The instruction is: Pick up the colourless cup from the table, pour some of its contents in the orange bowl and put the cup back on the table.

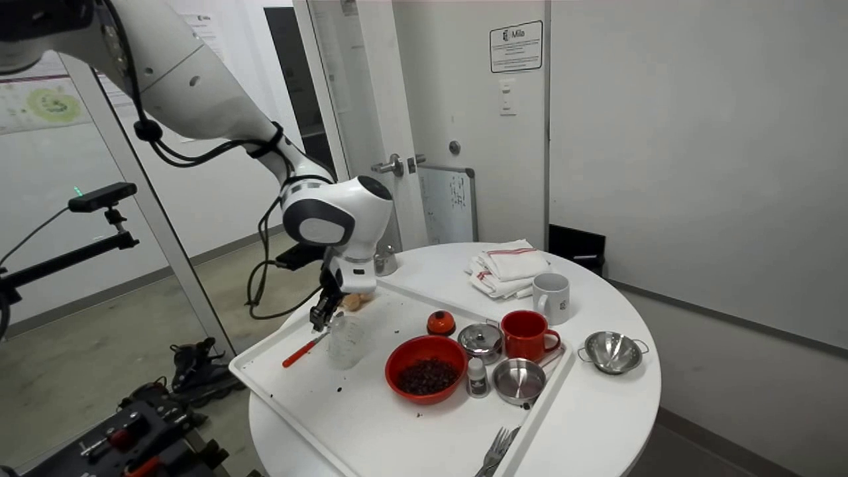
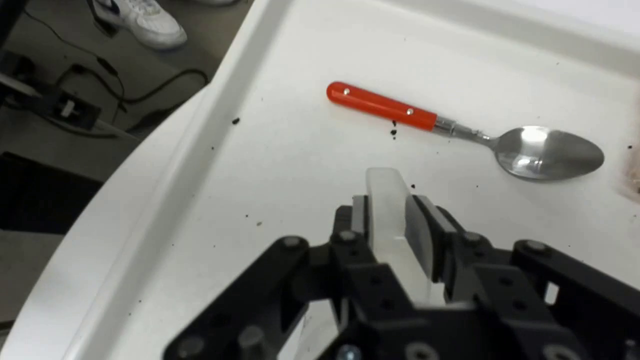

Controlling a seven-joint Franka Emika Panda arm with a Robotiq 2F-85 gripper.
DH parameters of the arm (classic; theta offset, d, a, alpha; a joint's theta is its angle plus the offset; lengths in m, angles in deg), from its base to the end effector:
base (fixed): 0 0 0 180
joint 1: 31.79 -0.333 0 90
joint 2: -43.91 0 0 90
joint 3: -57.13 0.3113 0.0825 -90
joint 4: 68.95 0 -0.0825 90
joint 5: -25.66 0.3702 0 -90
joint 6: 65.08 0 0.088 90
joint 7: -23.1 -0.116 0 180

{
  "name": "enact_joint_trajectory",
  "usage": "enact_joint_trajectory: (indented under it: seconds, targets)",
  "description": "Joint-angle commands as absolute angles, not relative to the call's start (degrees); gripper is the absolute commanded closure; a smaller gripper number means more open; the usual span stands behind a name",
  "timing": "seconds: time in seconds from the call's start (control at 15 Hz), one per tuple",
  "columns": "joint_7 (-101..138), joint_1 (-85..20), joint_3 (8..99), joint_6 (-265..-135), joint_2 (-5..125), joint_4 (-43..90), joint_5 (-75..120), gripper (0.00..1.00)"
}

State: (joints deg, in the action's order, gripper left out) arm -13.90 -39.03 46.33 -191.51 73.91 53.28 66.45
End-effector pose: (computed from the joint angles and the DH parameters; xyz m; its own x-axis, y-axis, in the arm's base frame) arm 0.5116 -0.0107 0.1364 0.2430 -0.8263 -0.5081 -0.9401 -0.3298 0.0867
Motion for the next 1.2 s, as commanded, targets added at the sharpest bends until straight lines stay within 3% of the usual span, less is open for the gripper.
enact_joint_trajectory:
  seconds: [0.0,0.47,0.73,1.13]
  targets:
    - [-16.7,-42.1,48.6,-206.4,68.8,62.3,61.6,0.92]
    - [-24.6,-46.7,48.8,-236.6,67.8,72.1,52.2,0.91]
    - [-30.3,-56.2,39.1,-250.2,69.8,75.7,51.2,0.90]
    - [-30.9,-67.8,25.1,-241.2,68.3,77.7,51.5,0.90]
